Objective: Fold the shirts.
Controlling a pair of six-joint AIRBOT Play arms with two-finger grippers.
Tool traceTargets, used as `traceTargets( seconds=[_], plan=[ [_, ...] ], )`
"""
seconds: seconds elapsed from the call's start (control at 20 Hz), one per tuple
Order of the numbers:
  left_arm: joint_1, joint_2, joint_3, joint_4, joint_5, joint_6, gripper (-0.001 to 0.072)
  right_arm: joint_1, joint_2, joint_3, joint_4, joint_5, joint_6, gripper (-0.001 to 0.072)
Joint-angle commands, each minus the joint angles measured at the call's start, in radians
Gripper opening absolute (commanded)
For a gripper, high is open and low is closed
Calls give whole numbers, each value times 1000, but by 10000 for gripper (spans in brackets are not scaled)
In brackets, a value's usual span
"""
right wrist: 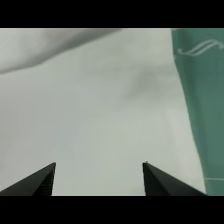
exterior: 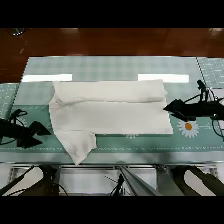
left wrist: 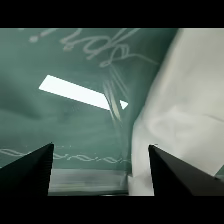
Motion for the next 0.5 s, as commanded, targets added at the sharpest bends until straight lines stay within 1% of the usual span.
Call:
traceTargets(
  seconds=[0.0, 0.1, 0.3, 0.4, 0.45],
  plan=[
    [12, 21, -101, -136, 35, 66, 702, 39, 63, -103, 56, -36, -23, 623],
    [7, 20, -154, -274, 73, 120, 702, 60, 63, -103, 67, -56, -7, 623],
    [-84, 20, -251, -315, 143, 151, 702, 39, 63, -101, 115, -68, -2, 623],
    [-136, 20, -252, -365, 177, 163, 698, -42, 63, -67, 85, -13, -8, 623],
    [-157, 20, -252, -366, 196, 163, 618, -100, 63, -40, 46, 30, -9, 624]
  ],
)
